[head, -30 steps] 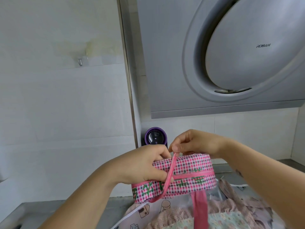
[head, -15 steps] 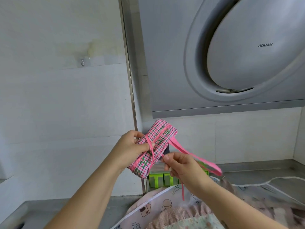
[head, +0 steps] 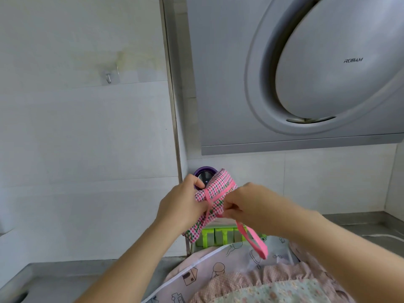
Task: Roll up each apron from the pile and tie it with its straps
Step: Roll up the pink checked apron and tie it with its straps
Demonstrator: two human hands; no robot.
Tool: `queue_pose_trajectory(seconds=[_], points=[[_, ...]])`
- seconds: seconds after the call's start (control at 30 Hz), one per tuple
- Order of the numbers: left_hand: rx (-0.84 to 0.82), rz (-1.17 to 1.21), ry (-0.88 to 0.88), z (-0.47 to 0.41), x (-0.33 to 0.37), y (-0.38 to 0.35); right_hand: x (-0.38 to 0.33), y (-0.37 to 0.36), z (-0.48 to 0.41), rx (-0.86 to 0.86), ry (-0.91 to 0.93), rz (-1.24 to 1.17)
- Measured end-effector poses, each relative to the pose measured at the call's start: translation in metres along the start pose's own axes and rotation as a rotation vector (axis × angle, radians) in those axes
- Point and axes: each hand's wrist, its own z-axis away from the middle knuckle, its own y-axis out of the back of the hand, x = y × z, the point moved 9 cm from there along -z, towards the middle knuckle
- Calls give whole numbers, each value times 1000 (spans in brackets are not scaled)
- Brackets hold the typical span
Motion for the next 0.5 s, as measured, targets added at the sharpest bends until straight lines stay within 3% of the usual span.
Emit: queue_pose_trajectory(seconds=[0.17,0.3,0.5], points=[[-120,-162,-120,9,21,-24,-26,22,-9,-120,185,221],[-220,-206,-179,17,26,-35,-20,21,-18,-210,199,147],[-158,-324,-339,28,42,-32,-3,20,-24,-205,120,-107]])
